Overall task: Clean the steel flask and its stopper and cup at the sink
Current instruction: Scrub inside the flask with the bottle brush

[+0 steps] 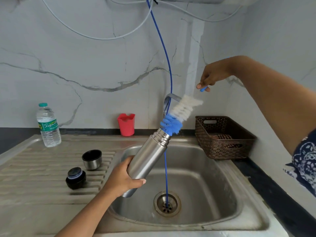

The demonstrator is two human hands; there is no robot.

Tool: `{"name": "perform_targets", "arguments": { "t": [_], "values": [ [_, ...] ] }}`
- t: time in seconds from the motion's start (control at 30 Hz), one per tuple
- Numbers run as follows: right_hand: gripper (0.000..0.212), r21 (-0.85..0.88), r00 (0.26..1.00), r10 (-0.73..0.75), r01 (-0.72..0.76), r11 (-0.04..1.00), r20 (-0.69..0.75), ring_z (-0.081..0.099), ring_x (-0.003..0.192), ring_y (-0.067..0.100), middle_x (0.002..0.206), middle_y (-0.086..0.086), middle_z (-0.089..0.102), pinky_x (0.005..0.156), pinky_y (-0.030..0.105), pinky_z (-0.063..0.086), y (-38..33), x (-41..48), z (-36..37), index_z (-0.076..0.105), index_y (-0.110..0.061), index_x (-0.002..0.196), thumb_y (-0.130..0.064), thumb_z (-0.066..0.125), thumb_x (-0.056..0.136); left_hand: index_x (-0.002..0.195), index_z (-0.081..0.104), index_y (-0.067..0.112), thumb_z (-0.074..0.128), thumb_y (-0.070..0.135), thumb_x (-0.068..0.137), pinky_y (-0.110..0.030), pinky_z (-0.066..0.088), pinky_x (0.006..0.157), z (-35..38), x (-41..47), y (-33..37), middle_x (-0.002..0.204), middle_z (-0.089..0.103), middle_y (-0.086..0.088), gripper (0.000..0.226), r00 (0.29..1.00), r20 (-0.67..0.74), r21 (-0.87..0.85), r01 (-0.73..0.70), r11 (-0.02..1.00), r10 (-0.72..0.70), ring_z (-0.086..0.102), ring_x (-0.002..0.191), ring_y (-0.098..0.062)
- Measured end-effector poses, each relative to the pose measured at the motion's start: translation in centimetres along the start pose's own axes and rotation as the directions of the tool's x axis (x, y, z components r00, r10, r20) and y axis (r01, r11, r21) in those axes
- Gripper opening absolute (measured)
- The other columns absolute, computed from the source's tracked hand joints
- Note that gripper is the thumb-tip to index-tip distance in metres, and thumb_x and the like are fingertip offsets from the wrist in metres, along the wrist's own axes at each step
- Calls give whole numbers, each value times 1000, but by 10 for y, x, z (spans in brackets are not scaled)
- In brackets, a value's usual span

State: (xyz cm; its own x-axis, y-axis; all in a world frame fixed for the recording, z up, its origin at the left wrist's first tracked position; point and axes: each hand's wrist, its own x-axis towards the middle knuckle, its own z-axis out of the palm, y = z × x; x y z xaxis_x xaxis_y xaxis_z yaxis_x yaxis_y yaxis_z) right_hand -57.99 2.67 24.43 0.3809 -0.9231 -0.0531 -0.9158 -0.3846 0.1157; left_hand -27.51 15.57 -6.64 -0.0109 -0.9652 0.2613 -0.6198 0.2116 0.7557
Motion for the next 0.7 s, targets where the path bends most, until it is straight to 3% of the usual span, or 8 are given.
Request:
{"name": "perform_targets", "arguments": {
  "t": [0.17,0.27,0.3,0.37,0.43,0.57,0.63,0.7],
  "values": [
    [55,52,978,87,-99,994,191,23,47,12,49,-2,33,55,25,26,-4,1,3,64,-9,66,-59,48,83,128,48,32,87,33,57,-9,37,66,4,5,-13,102,56,13,81,994,-110,100,9,995,2,54,86,-4],
    [53,31,973,67,-76,997,220,27,45,10,48,-4,37,56,24,28,-7,3,8,73,-12,81,-58,47,87,129,48,29,88,36,55,-15,40,67,3,7,-19,104,57,11,84,995,-93,100,35,994,-26,56,88,-7],
    [49,2,980,34,-35,999,194,37,50,10,54,-4,45,63,24,34,-8,1,11,74,-15,91,-58,49,86,129,47,29,88,37,55,-17,42,68,3,7,-20,104,57,11,85,996,-85,101,44,994,-36,57,88,-7],
    [54,-54,992,-67,73,996,105,56,79,11,84,-4,64,83,28,39,-11,-1,21,69,-20,111,-61,54,79,127,48,29,88,37,56,-17,42,67,2,8,-21,101,57,14,82,996,-75,85,54,995,-47,57,86,-4],
    [59,-155,986,-164,159,975,-23,54,100,14,107,-6,62,91,31,34,-19,-4,38,61,-22,120,-61,61,75,124,47,32,88,33,58,-12,40,64,3,8,-19,99,56,15,78,997,-57,62,57,996,-53,55,84,1],
    [64,-349,923,-318,231,908,-215,51,102,16,100,-10,55,89,32,23,-29,-10,67,52,-23,127,-64,58,78,127,48,28,89,29,60,-13,41,65,2,8,-18,102,59,11,78,996,-26,25,83,996,-82,57,87,-2],
    [73,-422,873,-373,224,879,-313,49,103,17,99,-10,54,92,36,22,-28,-12,81,45,-29,134,-74,45,77,128,49,26,89,29,60,-14,42,66,3,8,-20,103,60,9,79,996,-21,11,85,996,-85,58,89,-4],
    [70,-477,804,-457,253,842,-381,51,99,21,98,-5,60,89,37,21,-26,-8,94,53,-29,129,-73,29,80,128,48,27,88,29,61,-12,42,66,3,7,-17,104,60,8,78,996,-1,15,85,996,-85,57,89,-4]
  ]
}}
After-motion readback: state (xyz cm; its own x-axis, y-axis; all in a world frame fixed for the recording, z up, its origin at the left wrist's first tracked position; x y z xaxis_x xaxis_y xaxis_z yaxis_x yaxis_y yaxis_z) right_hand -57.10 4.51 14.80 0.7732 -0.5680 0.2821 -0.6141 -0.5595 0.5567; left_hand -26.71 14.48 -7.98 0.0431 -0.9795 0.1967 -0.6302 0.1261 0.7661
